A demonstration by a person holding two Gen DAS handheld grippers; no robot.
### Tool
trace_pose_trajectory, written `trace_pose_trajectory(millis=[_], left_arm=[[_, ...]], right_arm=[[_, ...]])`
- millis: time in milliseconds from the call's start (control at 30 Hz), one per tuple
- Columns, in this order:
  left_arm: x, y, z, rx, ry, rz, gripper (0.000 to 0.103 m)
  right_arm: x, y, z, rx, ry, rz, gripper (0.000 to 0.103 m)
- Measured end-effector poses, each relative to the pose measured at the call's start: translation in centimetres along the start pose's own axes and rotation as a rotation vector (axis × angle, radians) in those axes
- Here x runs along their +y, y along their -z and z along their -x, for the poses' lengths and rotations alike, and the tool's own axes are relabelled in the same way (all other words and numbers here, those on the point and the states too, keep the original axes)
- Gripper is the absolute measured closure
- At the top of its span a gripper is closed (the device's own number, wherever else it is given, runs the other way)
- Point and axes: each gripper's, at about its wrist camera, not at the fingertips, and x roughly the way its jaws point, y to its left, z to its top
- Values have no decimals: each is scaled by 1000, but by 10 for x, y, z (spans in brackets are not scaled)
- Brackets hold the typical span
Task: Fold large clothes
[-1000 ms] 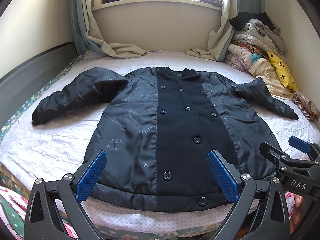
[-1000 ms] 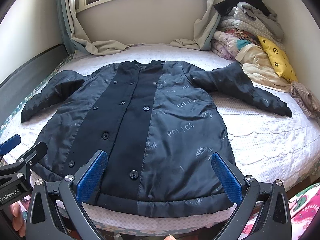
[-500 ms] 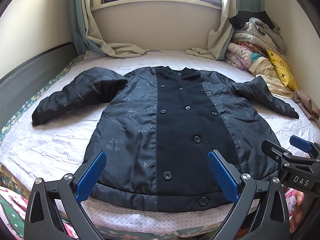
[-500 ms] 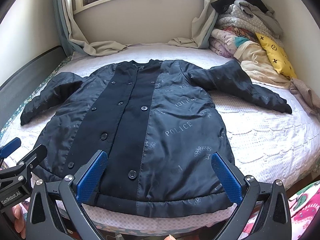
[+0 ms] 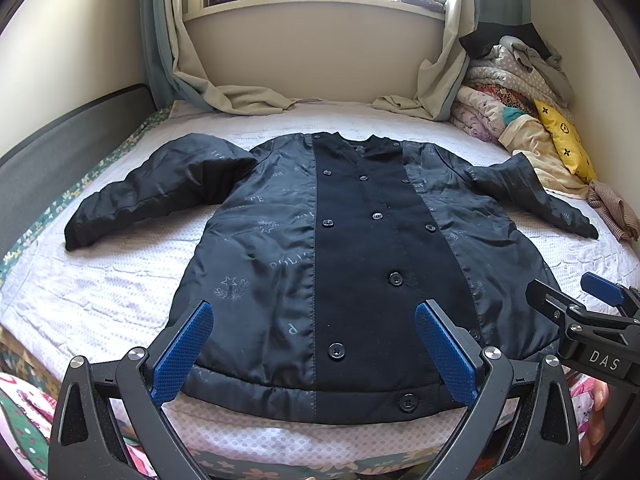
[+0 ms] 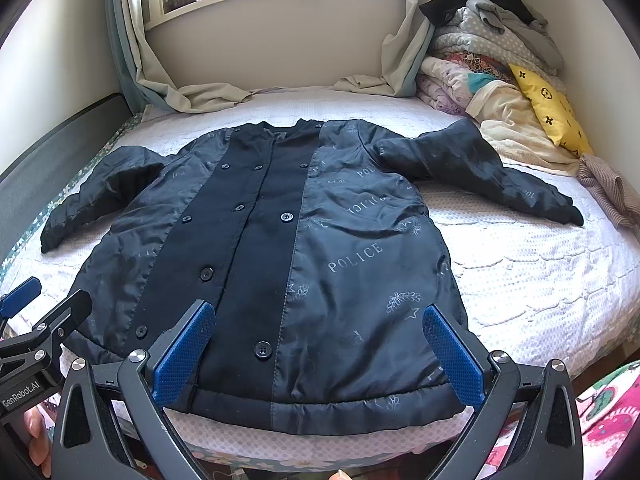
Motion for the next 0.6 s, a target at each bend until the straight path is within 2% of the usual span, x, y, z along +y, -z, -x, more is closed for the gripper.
trace_pose_trajectory(millis=[600], left_arm=[[2, 1, -3, 8, -6, 5, 1]], right_arm=[[-5, 2, -1, 7, 1, -10, 0]])
